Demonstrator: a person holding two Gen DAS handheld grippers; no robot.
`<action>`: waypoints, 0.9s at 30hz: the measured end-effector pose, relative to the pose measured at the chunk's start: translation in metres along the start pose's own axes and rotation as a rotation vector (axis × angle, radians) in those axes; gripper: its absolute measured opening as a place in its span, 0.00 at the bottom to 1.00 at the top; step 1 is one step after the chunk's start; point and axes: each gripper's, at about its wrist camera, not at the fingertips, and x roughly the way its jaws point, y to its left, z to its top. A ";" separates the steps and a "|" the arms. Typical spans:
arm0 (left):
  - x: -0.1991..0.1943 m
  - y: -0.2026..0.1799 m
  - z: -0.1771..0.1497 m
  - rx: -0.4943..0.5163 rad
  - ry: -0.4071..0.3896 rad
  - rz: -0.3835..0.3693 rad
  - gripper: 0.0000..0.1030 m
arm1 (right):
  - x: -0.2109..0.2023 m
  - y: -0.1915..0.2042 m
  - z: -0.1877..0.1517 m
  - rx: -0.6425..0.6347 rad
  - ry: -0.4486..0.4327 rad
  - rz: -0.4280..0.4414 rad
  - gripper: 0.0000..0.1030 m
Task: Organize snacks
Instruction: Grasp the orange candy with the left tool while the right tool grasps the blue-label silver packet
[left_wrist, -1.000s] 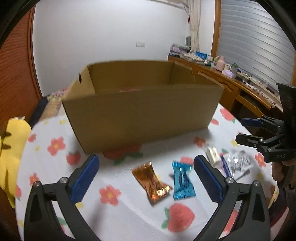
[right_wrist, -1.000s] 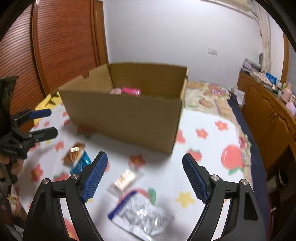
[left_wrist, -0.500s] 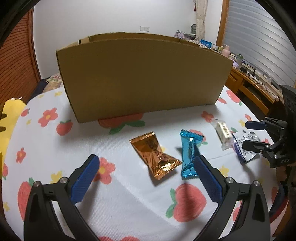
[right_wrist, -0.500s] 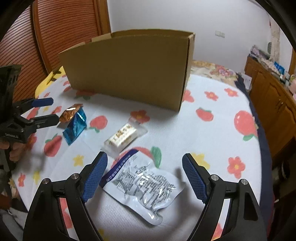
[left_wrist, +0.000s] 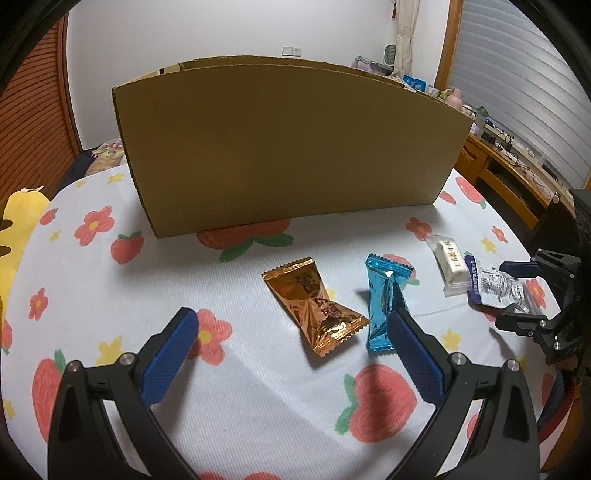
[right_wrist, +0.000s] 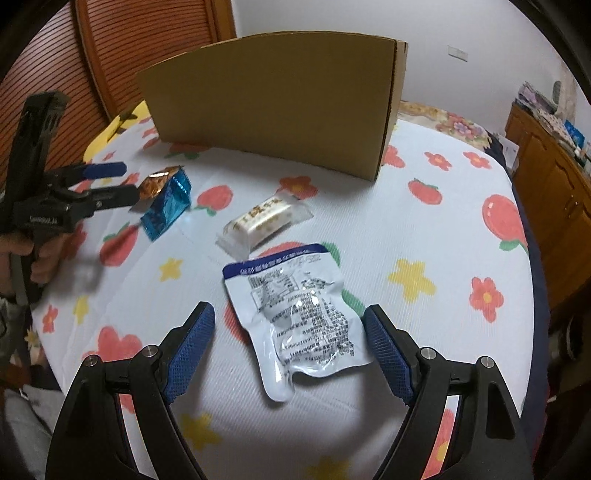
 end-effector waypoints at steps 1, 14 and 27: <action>0.001 0.000 0.000 0.001 0.004 0.004 0.99 | 0.000 0.001 0.000 -0.003 -0.001 -0.006 0.81; 0.003 -0.001 0.005 -0.003 0.008 0.009 0.97 | 0.001 0.007 -0.006 -0.020 -0.056 -0.076 0.67; 0.018 -0.002 0.018 -0.054 0.056 -0.036 0.54 | 0.000 0.007 -0.008 -0.006 -0.077 -0.114 0.62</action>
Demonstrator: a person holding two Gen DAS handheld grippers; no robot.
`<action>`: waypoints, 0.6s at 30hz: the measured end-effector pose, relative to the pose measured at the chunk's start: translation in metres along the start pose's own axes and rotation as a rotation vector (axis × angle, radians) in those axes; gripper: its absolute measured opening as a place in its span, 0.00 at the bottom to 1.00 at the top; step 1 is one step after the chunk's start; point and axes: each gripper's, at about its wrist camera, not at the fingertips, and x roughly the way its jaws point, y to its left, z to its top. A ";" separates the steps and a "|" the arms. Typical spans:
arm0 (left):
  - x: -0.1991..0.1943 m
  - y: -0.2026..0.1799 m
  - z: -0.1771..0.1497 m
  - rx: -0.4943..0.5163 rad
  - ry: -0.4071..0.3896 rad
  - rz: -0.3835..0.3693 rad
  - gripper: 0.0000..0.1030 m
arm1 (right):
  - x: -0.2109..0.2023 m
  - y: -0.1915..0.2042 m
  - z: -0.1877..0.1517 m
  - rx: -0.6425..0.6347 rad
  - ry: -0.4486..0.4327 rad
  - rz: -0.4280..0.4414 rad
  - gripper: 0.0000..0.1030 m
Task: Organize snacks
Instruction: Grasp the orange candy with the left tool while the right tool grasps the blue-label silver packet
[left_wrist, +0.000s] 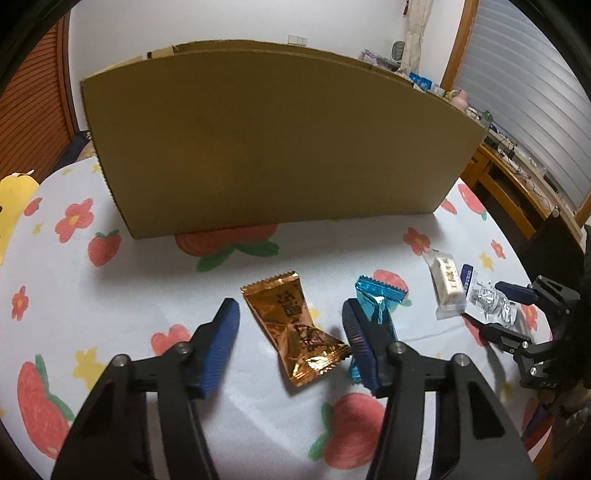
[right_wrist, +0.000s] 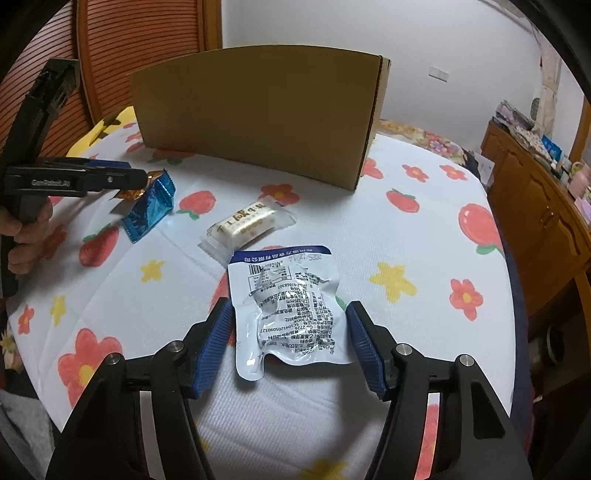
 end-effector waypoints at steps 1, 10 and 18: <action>0.000 -0.001 -0.001 0.003 0.002 0.000 0.54 | 0.000 0.000 0.000 0.001 0.000 0.001 0.62; -0.002 -0.007 -0.008 0.050 0.002 0.036 0.28 | 0.000 0.000 0.000 0.003 0.000 0.003 0.63; -0.011 -0.005 -0.020 0.064 -0.016 0.048 0.21 | 0.001 -0.001 -0.001 0.008 0.002 0.006 0.63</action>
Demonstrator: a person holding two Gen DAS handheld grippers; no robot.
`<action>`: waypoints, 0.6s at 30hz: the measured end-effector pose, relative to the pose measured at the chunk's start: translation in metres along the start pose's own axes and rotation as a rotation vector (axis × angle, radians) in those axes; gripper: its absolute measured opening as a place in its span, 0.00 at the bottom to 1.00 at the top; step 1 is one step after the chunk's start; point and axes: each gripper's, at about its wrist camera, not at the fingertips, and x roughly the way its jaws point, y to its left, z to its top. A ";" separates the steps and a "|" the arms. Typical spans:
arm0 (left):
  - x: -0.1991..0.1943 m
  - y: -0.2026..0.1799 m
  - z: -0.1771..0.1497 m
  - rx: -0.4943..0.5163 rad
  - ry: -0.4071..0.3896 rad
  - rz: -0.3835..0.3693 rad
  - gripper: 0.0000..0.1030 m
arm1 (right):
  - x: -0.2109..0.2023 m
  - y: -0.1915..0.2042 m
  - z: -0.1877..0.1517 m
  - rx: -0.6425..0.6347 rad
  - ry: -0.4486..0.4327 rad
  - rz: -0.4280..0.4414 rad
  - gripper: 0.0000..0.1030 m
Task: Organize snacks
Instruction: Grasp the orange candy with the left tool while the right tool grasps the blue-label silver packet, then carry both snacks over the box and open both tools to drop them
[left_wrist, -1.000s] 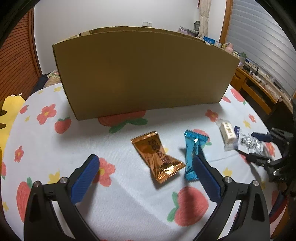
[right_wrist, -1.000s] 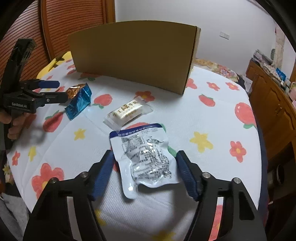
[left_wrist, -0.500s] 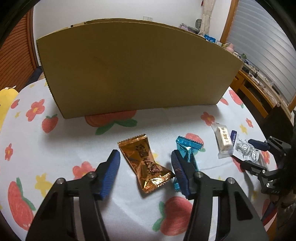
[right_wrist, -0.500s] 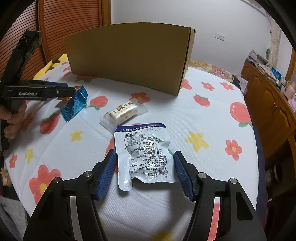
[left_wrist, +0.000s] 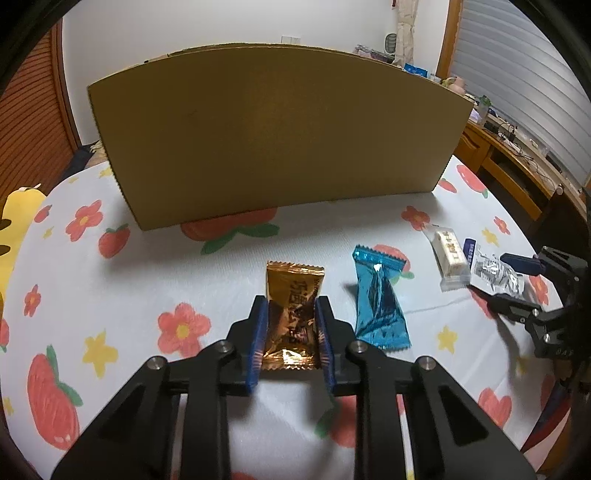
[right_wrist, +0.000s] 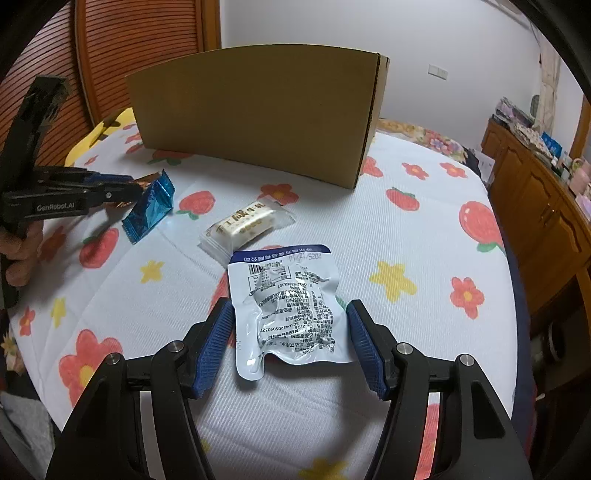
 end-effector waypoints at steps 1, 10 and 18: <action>-0.001 0.000 -0.001 0.001 -0.002 -0.001 0.21 | 0.000 0.000 0.000 0.001 0.001 0.001 0.63; -0.009 -0.001 -0.008 -0.005 -0.010 -0.024 0.18 | 0.000 0.000 0.000 0.006 0.002 0.004 0.63; -0.024 -0.001 -0.014 -0.021 -0.054 -0.045 0.18 | -0.001 -0.003 0.000 0.014 0.004 0.019 0.61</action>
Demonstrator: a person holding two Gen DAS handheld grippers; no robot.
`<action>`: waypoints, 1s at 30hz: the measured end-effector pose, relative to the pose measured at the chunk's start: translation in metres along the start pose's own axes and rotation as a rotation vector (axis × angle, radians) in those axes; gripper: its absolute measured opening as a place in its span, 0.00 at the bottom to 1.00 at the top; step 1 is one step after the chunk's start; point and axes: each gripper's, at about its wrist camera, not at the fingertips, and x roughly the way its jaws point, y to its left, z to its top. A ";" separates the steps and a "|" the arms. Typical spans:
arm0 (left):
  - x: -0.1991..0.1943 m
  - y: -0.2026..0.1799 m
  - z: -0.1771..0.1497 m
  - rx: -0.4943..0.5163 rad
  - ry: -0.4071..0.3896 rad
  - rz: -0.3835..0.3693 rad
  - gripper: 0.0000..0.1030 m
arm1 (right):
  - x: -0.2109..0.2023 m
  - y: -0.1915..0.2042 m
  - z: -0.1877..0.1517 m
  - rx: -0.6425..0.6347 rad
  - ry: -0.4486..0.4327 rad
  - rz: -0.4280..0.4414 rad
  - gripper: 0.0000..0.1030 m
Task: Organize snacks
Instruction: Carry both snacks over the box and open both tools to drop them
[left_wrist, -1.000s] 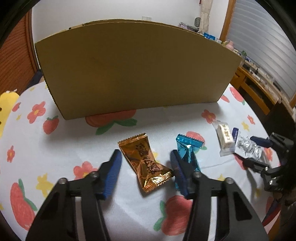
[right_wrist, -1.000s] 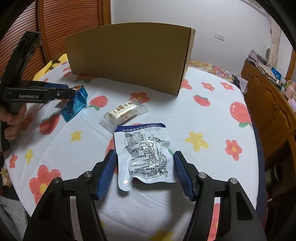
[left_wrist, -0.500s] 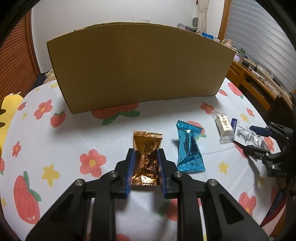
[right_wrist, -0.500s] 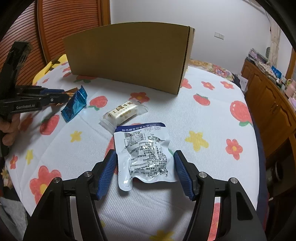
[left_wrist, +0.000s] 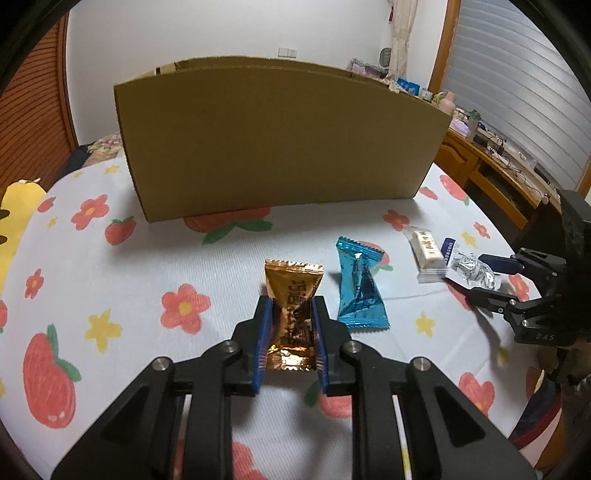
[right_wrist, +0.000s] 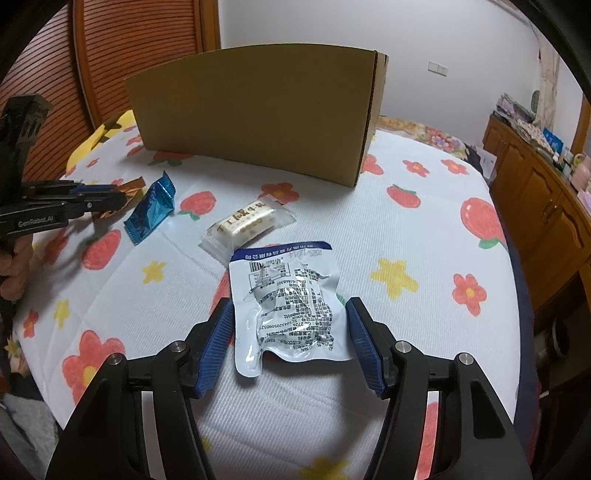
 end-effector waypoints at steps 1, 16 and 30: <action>-0.001 -0.001 0.000 0.002 -0.004 0.000 0.18 | 0.000 0.000 0.000 -0.001 0.001 0.001 0.60; -0.015 -0.005 -0.003 0.005 -0.042 -0.004 0.18 | -0.019 0.010 -0.003 -0.009 -0.024 0.011 0.55; -0.036 -0.008 0.020 0.013 -0.119 0.000 0.18 | -0.060 0.009 0.016 0.001 -0.135 0.008 0.55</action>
